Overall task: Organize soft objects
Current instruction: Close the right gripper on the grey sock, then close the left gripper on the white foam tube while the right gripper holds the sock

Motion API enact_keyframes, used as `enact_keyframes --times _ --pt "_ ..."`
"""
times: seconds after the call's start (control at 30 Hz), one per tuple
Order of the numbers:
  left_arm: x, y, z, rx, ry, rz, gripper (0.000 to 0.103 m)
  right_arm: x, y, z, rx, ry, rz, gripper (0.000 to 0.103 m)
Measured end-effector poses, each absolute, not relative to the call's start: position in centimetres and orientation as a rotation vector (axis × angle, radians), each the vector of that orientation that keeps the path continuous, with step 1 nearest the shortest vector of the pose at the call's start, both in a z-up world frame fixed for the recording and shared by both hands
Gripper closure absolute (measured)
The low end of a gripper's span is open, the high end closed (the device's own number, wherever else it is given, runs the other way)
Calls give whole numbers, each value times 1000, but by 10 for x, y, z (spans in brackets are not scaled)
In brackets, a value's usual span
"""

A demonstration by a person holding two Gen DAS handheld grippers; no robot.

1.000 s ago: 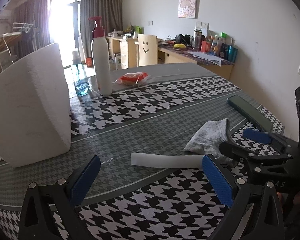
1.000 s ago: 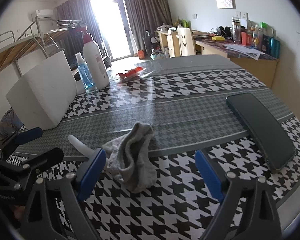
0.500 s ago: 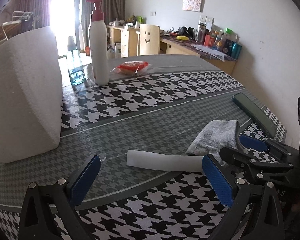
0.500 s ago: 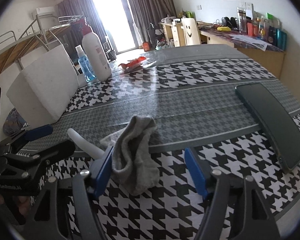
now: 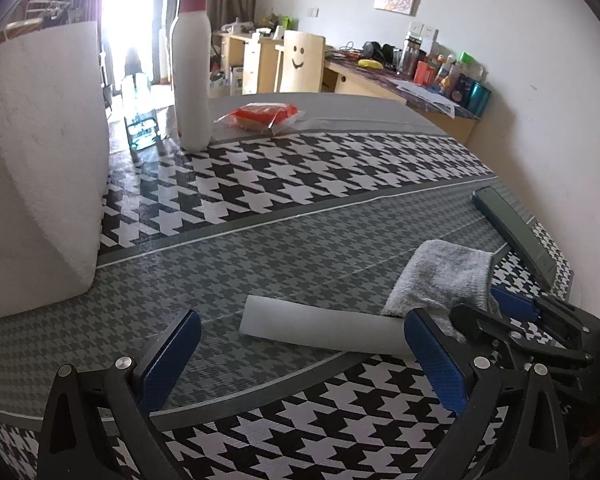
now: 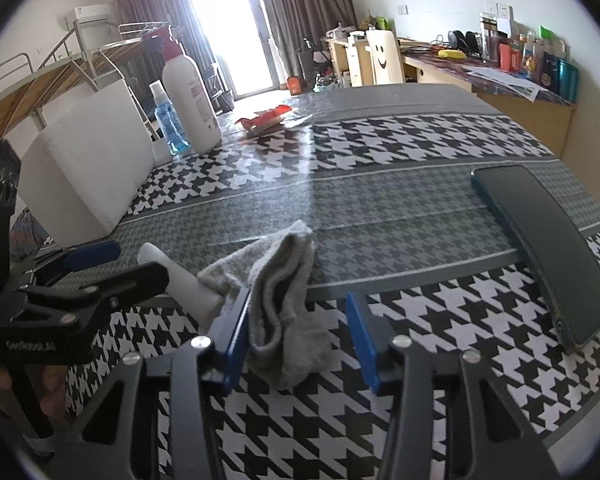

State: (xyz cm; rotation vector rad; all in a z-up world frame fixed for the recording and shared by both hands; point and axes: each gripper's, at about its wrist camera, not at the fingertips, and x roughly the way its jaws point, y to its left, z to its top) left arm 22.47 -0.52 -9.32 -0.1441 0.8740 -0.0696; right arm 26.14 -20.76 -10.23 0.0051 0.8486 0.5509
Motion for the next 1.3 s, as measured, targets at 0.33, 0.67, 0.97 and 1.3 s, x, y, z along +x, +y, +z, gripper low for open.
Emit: enact_keyframes --times 0.33,0.67,0.97,1.3 --pt "234 -7 -100 -156 911 -82 6 258 -219 -100 6 837 532 52" --pt "238 -18 -104 -79 895 -64 24 255 -227 -96 14 819 537 50" --pt "235 -18 -102 -61 891 -52 40 254 -229 -93 24 813 524 46" --pt "219 -14 -94 -36 897 -60 64 250 -231 -89 29 805 520 46"
